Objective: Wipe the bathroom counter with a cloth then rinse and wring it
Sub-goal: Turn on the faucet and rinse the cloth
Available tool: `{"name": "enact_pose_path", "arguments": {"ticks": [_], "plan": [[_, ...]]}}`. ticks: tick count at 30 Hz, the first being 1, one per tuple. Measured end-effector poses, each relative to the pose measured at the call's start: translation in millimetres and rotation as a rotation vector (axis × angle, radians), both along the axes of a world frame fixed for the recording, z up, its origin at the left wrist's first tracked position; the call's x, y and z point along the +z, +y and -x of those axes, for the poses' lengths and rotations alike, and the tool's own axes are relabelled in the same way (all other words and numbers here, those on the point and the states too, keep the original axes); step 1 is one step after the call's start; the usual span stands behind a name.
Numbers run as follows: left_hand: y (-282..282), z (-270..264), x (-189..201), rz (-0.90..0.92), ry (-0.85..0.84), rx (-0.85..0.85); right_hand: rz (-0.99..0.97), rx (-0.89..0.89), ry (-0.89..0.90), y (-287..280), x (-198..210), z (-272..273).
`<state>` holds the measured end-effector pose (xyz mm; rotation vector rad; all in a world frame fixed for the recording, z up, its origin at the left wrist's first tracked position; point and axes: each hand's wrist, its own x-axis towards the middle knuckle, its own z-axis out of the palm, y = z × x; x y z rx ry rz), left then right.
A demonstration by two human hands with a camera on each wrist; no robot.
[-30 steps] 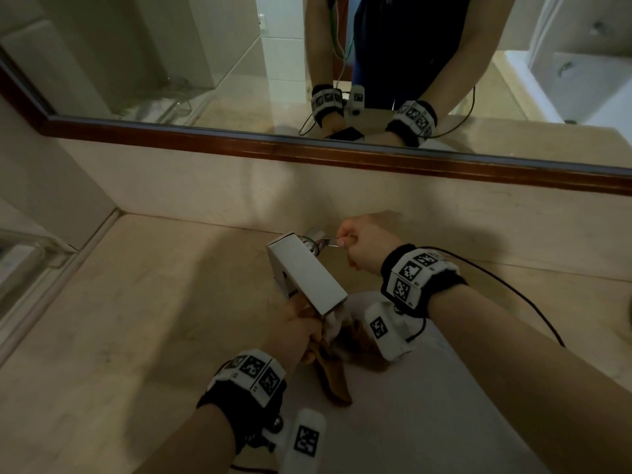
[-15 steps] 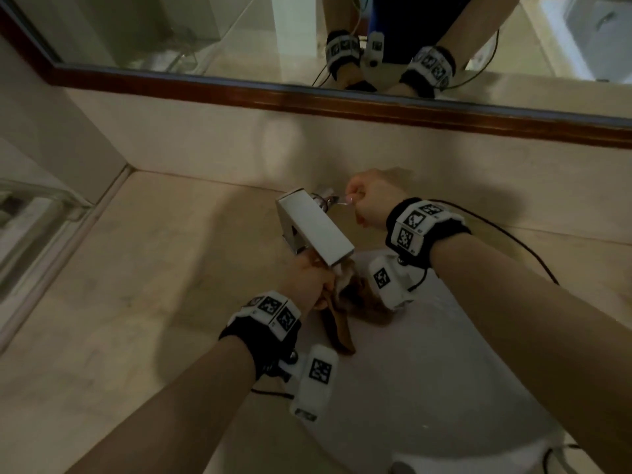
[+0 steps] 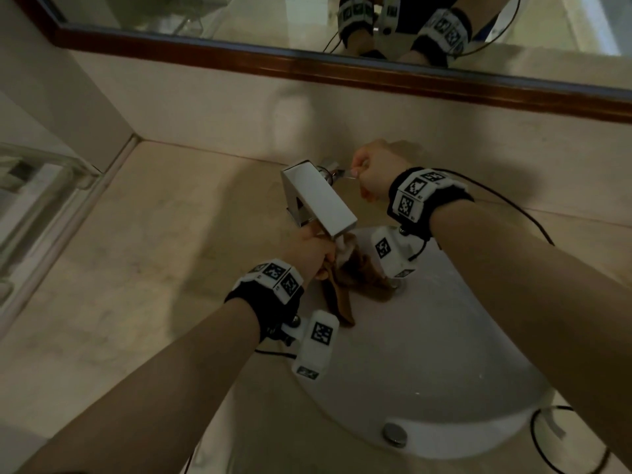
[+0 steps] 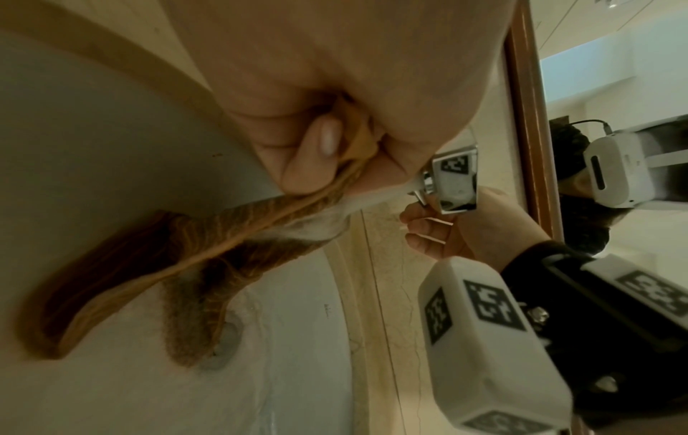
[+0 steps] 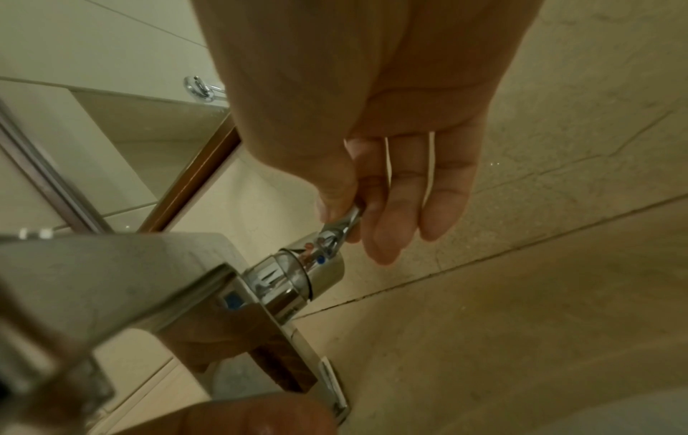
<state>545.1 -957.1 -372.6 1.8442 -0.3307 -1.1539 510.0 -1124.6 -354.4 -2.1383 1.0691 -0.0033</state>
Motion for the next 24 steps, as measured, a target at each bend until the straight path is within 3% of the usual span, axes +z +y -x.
{"name": "enact_pose_path", "arguments": {"ticks": [24], "plan": [[5.6,-4.8,7.6,-0.014,0.113,0.049,-0.060,0.004,0.028,-2.4,2.4,-1.0]]}}
